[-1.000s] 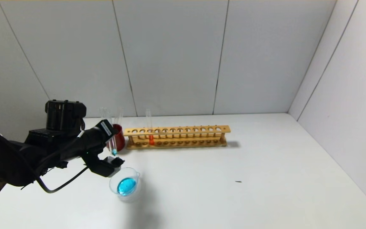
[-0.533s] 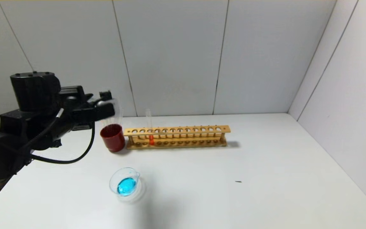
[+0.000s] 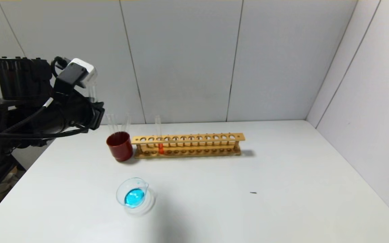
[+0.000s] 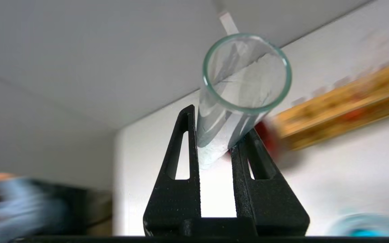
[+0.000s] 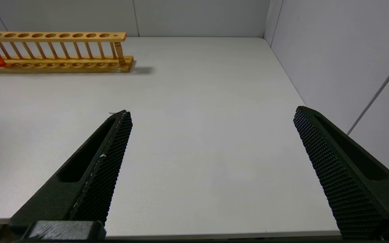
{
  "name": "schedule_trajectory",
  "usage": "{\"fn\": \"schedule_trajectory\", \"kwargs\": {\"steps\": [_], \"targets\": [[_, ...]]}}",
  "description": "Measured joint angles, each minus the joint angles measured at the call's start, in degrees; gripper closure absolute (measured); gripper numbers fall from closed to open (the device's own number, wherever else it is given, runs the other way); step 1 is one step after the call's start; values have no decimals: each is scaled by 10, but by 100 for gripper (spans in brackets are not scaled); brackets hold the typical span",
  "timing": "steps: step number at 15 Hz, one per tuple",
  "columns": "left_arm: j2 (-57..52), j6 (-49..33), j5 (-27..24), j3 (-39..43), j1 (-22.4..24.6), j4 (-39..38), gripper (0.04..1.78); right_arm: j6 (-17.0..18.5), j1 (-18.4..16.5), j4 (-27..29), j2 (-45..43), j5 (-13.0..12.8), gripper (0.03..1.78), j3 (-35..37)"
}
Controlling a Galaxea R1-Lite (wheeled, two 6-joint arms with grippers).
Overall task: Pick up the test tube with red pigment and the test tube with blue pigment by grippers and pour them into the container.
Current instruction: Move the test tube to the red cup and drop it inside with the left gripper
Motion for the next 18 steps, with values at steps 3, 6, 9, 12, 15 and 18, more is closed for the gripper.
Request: {"fn": "schedule_trajectory", "kwargs": {"steps": [3,6,9,12,15,18], "targets": [[10,-142,-91,0,11,-12,151,0,0,0,0,0,6,0],[47,-157,-92,8,30,-38,151,0,0,0,0,0,6,0],[102,-156,-96,16,44,-105,151,0,0,0,0,0,6,0],[164,-154,-99,14,48,-178,151,0,0,0,0,0,6,0],[212,-153,-100,9,54,-197,151,0,0,0,0,0,6,0],[237,-152,-100,8,63,-198,151,0,0,0,0,0,6,0]]}}
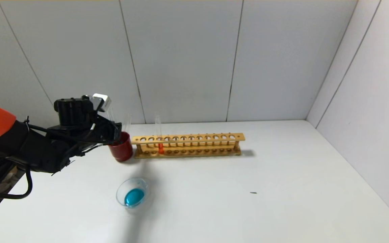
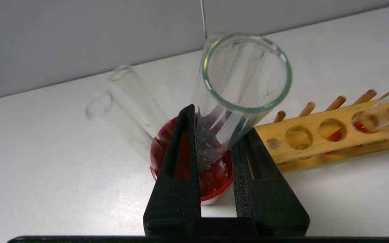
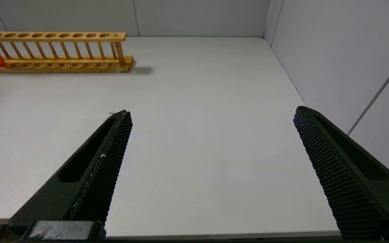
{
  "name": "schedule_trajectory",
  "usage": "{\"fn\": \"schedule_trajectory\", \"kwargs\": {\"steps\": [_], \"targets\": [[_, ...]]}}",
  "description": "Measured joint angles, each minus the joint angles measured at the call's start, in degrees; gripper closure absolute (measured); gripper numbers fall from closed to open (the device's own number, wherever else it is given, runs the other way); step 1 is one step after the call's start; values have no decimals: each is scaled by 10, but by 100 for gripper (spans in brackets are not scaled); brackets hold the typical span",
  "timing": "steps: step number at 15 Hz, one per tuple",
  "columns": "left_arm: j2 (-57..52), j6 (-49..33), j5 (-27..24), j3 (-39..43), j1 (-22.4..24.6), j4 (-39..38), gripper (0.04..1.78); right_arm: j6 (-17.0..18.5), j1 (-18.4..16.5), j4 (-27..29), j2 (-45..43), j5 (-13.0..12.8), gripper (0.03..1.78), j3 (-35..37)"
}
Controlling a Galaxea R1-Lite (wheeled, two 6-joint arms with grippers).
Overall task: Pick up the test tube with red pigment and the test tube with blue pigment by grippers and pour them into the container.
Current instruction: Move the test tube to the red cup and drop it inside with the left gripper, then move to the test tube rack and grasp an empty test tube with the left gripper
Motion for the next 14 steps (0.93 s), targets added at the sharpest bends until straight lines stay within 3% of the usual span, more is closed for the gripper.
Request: {"fn": "schedule_trajectory", "kwargs": {"steps": [9,11,14], "targets": [[19,2,-1,-1,1,2,146,0,0,0,0,0,6,0],[19,3,-1,-4,1,2,132,0,0,0,0,0,6,0],[18,3,-1,-14,1,2,88,0,0,0,0,0,6,0]]}}
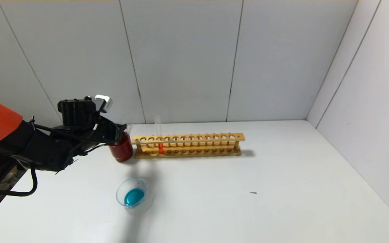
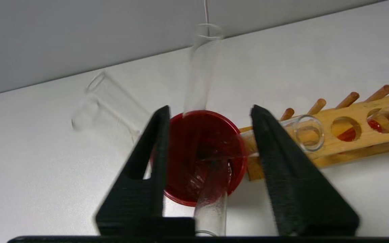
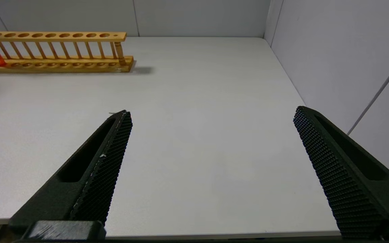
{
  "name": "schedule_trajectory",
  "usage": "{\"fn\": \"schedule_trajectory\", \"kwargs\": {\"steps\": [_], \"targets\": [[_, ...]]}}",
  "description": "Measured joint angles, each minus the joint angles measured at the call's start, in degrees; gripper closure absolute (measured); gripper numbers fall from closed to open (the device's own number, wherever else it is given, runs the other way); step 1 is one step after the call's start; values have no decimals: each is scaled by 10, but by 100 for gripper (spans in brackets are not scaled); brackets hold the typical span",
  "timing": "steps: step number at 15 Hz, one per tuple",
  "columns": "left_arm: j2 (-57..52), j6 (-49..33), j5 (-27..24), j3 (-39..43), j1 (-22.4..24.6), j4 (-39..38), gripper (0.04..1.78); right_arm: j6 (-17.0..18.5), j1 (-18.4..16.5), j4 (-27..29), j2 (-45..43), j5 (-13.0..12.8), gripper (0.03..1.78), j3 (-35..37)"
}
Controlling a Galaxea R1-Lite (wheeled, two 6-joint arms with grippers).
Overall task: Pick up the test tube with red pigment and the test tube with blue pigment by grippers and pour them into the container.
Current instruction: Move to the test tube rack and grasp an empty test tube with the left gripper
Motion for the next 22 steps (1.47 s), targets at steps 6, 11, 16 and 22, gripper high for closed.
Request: {"fn": "schedule_trajectory", "kwargs": {"steps": [6,11,16,22], "targets": [[-9,3,0,-19,0,13,13,0,0,0,0,0,6,0],[-16,3,1,-31,0,27,7,0,0,0,0,0,6,0],[-25,4,2,-32,1,31,7,0,0,0,0,0,6,0],[-83,0,0,-99,-4,150,7,0,0,0,0,0,6,0]]}}
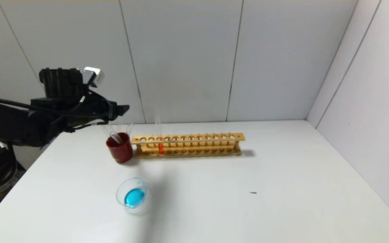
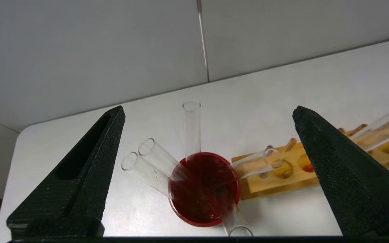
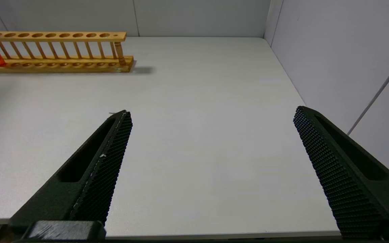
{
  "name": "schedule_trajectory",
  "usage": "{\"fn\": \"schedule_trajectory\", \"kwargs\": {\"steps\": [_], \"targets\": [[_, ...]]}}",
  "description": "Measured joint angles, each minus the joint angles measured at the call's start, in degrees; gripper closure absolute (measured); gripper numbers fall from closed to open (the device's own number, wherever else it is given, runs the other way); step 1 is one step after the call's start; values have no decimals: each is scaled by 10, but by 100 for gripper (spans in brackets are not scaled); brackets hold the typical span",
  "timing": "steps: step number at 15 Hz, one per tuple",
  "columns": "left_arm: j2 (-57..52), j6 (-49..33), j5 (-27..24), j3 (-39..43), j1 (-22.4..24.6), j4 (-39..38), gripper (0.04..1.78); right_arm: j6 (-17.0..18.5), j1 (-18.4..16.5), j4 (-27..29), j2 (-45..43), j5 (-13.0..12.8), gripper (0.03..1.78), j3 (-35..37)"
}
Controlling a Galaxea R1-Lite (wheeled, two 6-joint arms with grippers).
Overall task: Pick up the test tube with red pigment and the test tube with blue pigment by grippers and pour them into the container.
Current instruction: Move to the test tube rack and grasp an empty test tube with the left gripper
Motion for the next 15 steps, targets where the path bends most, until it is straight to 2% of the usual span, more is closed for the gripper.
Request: {"fn": "schedule_trajectory", "kwargs": {"steps": [2,6,11,15], "targets": [[-27,-3,0,-16,-10,42,7,0,0,0,0,0,6,0],[-77,-56,0,-15,-69,77,7,0,0,0,0,0,6,0],[-91,-104,4,30,-146,71,7,0,0,0,0,0,6,0],[-55,-112,7,59,-170,14,7,0,0,0,0,0,6,0]]}}
